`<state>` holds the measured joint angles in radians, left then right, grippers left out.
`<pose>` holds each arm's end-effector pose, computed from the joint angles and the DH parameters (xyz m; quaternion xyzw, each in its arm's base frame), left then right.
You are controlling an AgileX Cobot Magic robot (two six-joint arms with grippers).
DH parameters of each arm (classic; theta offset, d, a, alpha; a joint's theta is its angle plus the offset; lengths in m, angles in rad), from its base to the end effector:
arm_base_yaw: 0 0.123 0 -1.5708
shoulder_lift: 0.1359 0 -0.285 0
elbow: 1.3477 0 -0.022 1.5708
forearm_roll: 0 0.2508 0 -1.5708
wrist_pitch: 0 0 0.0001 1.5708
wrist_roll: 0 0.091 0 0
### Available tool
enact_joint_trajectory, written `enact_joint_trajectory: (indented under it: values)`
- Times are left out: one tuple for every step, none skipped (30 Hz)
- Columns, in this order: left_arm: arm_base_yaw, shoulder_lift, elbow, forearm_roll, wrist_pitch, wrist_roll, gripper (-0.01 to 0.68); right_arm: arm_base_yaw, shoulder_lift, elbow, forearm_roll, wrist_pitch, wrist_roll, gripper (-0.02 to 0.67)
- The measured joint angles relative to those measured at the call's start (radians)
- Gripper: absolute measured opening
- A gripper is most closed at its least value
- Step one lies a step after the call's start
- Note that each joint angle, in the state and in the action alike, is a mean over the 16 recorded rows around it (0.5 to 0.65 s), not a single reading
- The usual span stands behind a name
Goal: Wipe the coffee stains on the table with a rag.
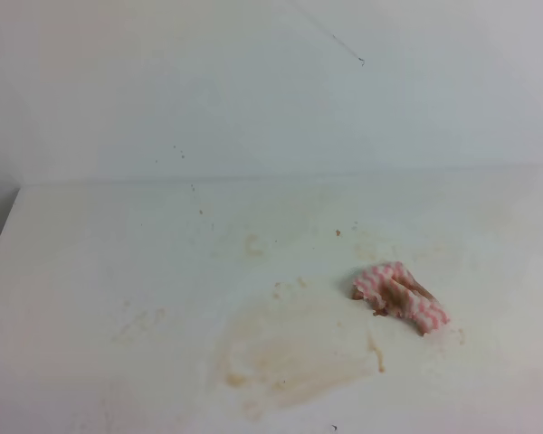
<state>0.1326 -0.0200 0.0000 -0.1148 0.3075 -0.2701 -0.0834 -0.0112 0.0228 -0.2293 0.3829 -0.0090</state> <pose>0.0530 0.0039 0.1866 -0.1853 0.7511 -0.0913 0.6270 0.0514 -0.0121 0.1726 -0.0305 0.8034 -0.1242 0.5816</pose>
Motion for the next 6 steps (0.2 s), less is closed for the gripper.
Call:
enact_joint_trajectory:
  values:
    - [0.000, 0.001, 0.000, 0.000, 0.000, 0.000, -0.003, 0.000, 0.000, 0.000, 0.000, 0.000, 0.000, -0.002]
    - [0.000, -0.001, 0.000, 0.000, 0.000, 0.000, -0.003, 0.000, 0.000, 0.000, 0.000, 0.000, 0.000, -0.002]
    - [0.000, -0.003, 0.000, 0.000, 0.000, 0.000, -0.003, 0.000, 0.000, 0.000, 0.000, 0.000, 0.000, -0.002]
    - [0.000, -0.002, 0.000, 0.000, 0.000, 0.000, -0.003, 0.000, 0.000, 0.000, 0.000, 0.000, 0.000, -0.002]
    - [0.000, -0.002, 0.000, 0.000, 0.000, 0.000, -0.003, 0.000, 0.000, 0.000, 0.000, 0.000, 0.000, -0.002]
    - [0.000, -0.001, 0.000, 0.000, 0.000, 0.000, -0.003, 0.000, 0.000, 0.000, 0.000, 0.000, 0.000, -0.002]
